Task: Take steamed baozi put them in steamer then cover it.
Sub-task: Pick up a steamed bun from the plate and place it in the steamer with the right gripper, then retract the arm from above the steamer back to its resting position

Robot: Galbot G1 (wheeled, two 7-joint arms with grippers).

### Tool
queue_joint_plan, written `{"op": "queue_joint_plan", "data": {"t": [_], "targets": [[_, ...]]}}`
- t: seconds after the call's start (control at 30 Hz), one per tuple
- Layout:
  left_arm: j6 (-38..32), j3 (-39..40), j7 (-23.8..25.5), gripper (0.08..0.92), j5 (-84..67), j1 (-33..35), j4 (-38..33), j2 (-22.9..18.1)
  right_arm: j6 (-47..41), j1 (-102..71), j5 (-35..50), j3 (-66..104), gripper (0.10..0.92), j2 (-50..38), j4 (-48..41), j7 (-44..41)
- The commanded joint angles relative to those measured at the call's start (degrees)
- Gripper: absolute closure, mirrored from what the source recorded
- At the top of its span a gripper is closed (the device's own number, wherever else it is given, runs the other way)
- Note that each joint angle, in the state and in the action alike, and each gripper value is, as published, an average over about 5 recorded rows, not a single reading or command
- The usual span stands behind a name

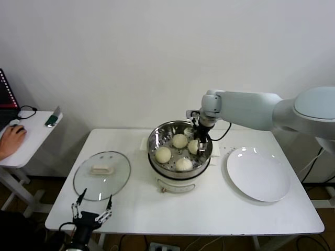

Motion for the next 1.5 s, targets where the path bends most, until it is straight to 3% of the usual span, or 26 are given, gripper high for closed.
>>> {"op": "queue_joint_plan", "data": {"t": [0.03,0.37,0.8,1.23,1.5], "targets": [[0.18,0.08,0.03,0.177,0.15,-0.12,-0.05,-0.14,-0.05,0.73,-0.37,0.96,0.205,-0.42,-0.3,-0.92],[0.14,0.31,-0.01,0.177,0.38,-0.46,0.24,-0.24,1.72,3.89,0.88,8.91,0.203,-7.73,1.08,-2.2],[0.37,-0.17,-0.9,0.177,0.61,-2.12,1.14,-0.35,12.54,-5.95,0.24,29.38,0.203,-26.84,8.78,13.57],[1.45,-1.09,-0.82,0.177,3.99,-5.26,1.15,-1.26,17.48,-45.89,-1.28,74.83,0.203,-44.4,20.51,26.49],[2.16,-1.05,-0.78,0.177,9.15,-7.03,1.23,-1.85,19.79,-75.55,-3.54,105.12,0.203,-44.19,28.4,33.02]]}}
